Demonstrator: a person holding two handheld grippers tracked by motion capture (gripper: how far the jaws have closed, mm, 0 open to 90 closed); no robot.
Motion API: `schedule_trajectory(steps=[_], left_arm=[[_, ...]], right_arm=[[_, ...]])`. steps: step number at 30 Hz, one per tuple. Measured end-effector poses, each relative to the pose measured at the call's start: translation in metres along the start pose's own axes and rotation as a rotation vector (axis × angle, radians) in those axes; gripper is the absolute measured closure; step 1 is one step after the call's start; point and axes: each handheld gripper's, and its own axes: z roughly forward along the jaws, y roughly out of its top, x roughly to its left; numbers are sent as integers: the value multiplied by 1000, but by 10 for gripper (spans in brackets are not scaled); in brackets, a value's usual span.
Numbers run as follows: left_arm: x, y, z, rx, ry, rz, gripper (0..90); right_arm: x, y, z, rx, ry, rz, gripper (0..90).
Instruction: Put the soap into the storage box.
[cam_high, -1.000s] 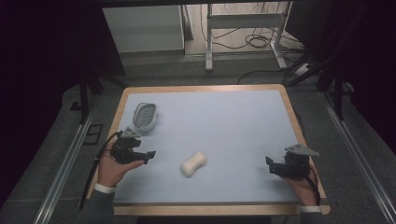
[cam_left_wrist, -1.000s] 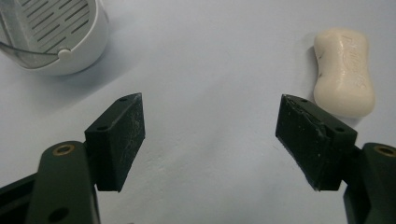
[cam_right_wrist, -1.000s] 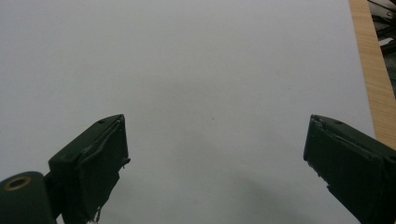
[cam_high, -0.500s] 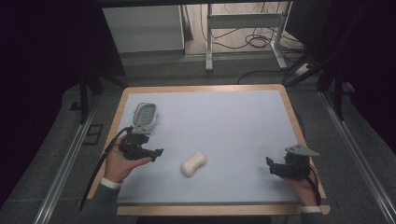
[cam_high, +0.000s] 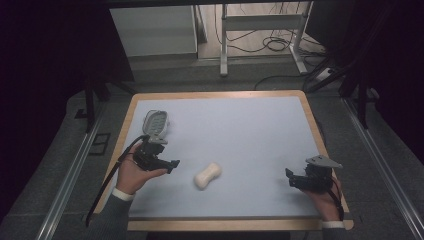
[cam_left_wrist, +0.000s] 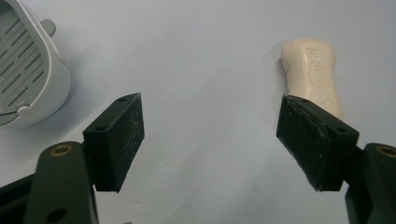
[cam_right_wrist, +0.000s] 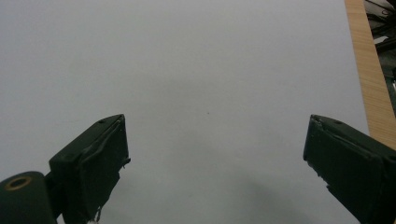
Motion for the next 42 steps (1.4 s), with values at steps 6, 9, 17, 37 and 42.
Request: schedule_trajectory(steps=[6, 9, 17, 37, 42], left_arm=[[-6, 6, 5, 15, 1, 12, 245], [-11, 11, 9, 25, -6, 25, 241], [-22, 21, 17, 30, -27, 42, 234], [-46, 47, 36, 48, -60, 91, 228], [-58, 50, 55, 87, -71, 103, 239]], right_arm=[[1, 0, 0, -5, -7, -9, 64], [0, 0, 0, -4, -6, -7, 64], [2, -1, 1, 2, -9, -13, 64], [6, 0, 6, 9, 2, -19, 64], [5, 1, 5, 6, -7, -17, 66]])
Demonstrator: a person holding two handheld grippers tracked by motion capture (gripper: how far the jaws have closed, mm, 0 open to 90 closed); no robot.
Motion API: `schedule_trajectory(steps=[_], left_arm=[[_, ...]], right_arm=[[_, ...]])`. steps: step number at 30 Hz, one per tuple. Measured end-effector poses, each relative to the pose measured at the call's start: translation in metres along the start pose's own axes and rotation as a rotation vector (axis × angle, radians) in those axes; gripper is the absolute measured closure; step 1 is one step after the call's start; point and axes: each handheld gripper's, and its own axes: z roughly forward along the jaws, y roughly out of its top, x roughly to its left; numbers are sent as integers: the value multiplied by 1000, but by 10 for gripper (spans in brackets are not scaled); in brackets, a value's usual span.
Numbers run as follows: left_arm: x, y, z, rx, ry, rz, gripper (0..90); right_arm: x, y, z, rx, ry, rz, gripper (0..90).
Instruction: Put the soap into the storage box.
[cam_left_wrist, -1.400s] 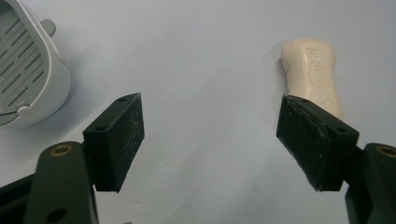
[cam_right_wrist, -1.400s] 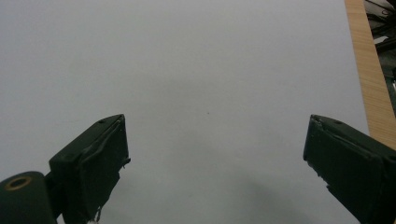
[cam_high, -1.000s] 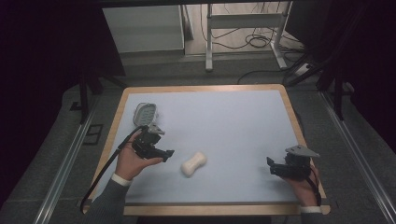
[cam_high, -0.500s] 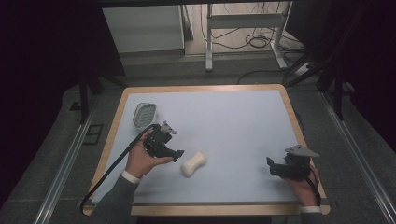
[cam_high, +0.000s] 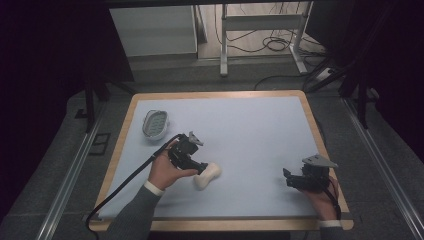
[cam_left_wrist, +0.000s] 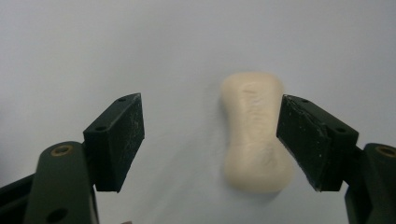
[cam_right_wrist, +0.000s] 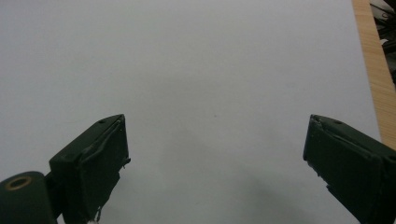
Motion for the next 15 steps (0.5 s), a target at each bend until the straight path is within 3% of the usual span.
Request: schedule_trajectory(steps=[2, 5, 15], left_arm=[[-3, 2, 9, 23, 15, 3, 241], [-8, 7, 17, 44, 0, 22, 240], [-18, 4, 27, 94, -15, 38, 227]], right_arm=[[0, 0, 0, 0, -1, -1, 67], [0, 0, 1, 4, -5, -4, 67], [-2, -1, -2, 3, -17, 8, 66]])
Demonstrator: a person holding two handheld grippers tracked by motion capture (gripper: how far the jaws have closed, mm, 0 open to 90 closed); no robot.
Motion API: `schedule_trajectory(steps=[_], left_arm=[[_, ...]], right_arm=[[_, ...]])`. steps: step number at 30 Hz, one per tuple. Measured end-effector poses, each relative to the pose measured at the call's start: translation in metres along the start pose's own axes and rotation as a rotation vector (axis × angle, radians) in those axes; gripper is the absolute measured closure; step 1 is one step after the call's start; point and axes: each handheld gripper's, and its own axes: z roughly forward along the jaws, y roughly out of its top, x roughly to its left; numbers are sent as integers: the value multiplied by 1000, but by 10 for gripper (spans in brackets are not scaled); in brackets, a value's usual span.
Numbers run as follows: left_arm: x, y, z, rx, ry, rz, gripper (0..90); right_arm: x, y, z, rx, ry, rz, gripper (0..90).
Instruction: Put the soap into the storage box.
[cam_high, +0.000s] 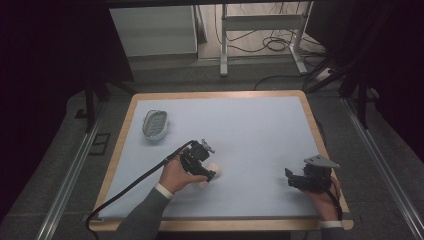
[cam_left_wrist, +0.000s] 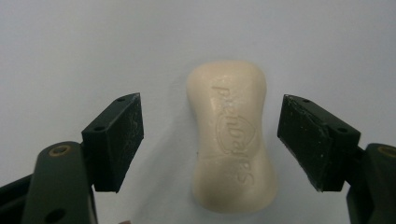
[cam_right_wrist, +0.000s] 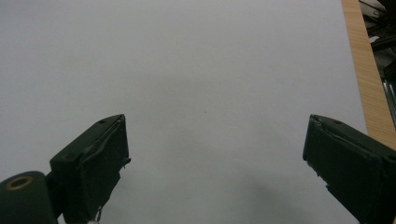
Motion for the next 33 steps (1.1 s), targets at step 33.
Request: schedule_trajectory(steps=[33], left_arm=[[-3, -8, 25, 78, -47, -61, 493]], right_arm=[[-7, 1, -5, -21, -26, 29, 66]])
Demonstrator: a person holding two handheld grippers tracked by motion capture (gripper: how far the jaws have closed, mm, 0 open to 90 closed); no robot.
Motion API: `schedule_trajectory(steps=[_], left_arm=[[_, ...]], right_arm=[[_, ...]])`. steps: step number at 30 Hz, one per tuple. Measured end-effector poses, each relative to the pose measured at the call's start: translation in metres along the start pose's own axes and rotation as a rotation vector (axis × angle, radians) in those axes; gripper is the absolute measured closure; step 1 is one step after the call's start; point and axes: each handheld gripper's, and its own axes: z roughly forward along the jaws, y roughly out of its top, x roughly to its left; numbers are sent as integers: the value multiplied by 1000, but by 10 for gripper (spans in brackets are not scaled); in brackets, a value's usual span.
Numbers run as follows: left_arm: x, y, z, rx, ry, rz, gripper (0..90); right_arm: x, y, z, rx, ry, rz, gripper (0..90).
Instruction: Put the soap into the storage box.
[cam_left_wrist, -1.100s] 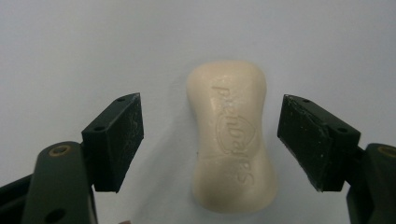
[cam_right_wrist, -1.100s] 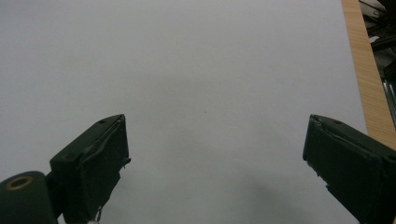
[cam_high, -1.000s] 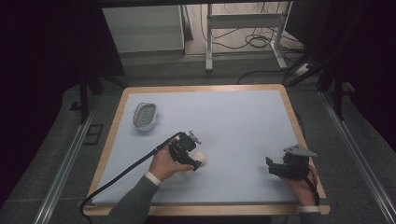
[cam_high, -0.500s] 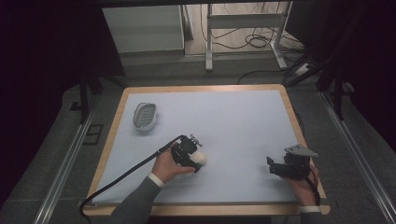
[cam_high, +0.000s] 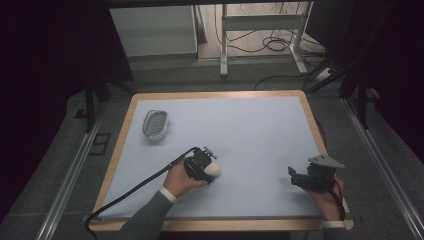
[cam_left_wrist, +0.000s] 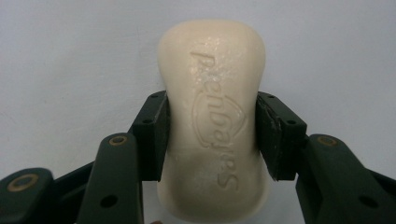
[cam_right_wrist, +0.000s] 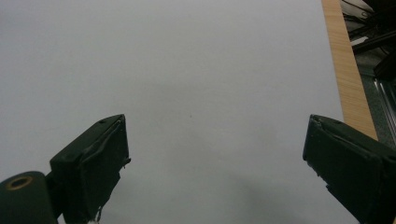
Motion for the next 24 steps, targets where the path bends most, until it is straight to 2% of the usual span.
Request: schedule_trajectory(steps=[5, 11, 14, 17, 18, 24], left_arm=[[2, 0, -2, 11, 1, 13, 495], [7, 0, -12, -8, -3, 13, 496], [10, 0, -20, -23, -7, 10, 497], [13, 0, -29, -58, 4, 6, 498], [15, 0, -35, -75, -12, 2, 498], [19, -1, -41, -99, 0, 0, 499]], right_arm=[[0, 0, -1, -6, -5, 3, 66], [0, 1, -2, -14, -10, -2, 66], [0, 0, -3, -19, -12, 2, 66], [-1, 1, -4, -27, -17, 9, 66], [0, 1, -4, -30, -15, 13, 66], [0, 1, -4, -26, -21, 13, 66]])
